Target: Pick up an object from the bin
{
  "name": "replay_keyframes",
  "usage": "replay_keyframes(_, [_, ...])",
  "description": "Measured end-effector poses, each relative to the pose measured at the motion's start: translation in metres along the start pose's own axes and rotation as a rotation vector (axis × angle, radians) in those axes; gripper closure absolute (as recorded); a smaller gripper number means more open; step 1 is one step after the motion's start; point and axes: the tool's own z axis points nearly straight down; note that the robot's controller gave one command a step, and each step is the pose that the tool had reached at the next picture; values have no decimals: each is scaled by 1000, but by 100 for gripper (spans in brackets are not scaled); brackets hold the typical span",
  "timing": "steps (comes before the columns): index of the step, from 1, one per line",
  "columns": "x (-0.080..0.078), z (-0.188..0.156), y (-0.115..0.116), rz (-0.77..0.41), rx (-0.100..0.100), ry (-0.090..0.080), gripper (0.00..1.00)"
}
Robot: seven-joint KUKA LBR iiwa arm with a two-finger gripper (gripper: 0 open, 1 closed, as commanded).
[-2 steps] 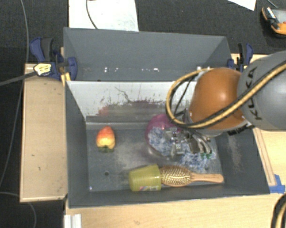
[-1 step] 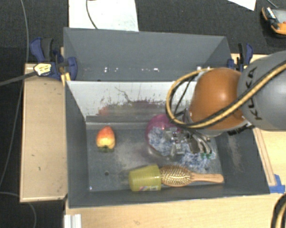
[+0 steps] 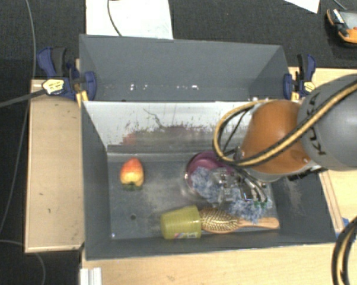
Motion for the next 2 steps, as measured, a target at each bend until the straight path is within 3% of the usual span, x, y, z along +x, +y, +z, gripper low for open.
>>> replay_keyframes(1, [-10, -14, 12, 11, -2, -7, 100])
replay_keyframes(2, [-10, -14, 12, 12, -2, -7, 100])
